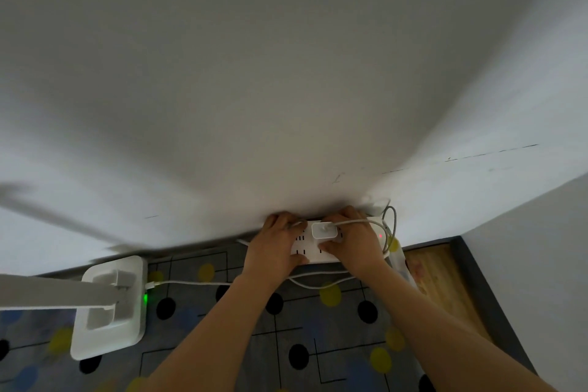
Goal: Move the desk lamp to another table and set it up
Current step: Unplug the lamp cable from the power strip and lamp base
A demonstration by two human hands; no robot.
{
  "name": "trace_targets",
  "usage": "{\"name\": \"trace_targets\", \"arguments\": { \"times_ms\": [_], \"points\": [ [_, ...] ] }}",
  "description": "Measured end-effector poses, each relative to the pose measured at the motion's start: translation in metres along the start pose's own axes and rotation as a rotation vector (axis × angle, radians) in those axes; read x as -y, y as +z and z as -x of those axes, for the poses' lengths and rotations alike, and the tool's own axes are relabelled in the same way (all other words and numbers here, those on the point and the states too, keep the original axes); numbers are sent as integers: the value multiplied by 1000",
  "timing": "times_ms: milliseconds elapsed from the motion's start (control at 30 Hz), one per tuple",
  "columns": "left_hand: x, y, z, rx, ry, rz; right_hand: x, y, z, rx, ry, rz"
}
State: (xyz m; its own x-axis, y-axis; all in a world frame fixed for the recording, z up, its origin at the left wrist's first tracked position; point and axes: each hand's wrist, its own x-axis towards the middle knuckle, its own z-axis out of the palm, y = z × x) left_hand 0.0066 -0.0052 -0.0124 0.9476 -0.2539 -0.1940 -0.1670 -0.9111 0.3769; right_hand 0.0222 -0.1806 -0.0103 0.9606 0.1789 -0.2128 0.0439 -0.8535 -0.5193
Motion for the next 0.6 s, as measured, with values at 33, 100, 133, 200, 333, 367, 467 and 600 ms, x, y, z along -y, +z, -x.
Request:
{"name": "trace_targets", "arguments": {
  "times_ms": [33, 100, 133, 200, 333, 367, 467, 600],
  "points": [
    [0, 1, 0, 0, 0, 3, 0, 0, 0, 0, 0, -3],
    [0, 1, 0, -2, -2, 11, -1, 1, 1, -6, -7, -16],
    [0, 1, 0, -4, -4, 14, -1, 1, 1, -12, -10, -26],
    [-1, 0, 0, -4, -7, 14, -2, 2, 0, -19, -10, -53],
    [-2, 0, 0, 6, -5, 17, -2, 3, 0, -29, 4, -105],
    [-2, 0, 0, 7, -4, 18, -1, 3, 1, -35, 12, -130],
    [-1, 0, 0, 6, -4, 23, -1, 2, 1, -28, 32, -180],
    [-1, 0, 0, 3, -3, 10, 0, -2, 0, 13, 79, -256]
  ]
}}
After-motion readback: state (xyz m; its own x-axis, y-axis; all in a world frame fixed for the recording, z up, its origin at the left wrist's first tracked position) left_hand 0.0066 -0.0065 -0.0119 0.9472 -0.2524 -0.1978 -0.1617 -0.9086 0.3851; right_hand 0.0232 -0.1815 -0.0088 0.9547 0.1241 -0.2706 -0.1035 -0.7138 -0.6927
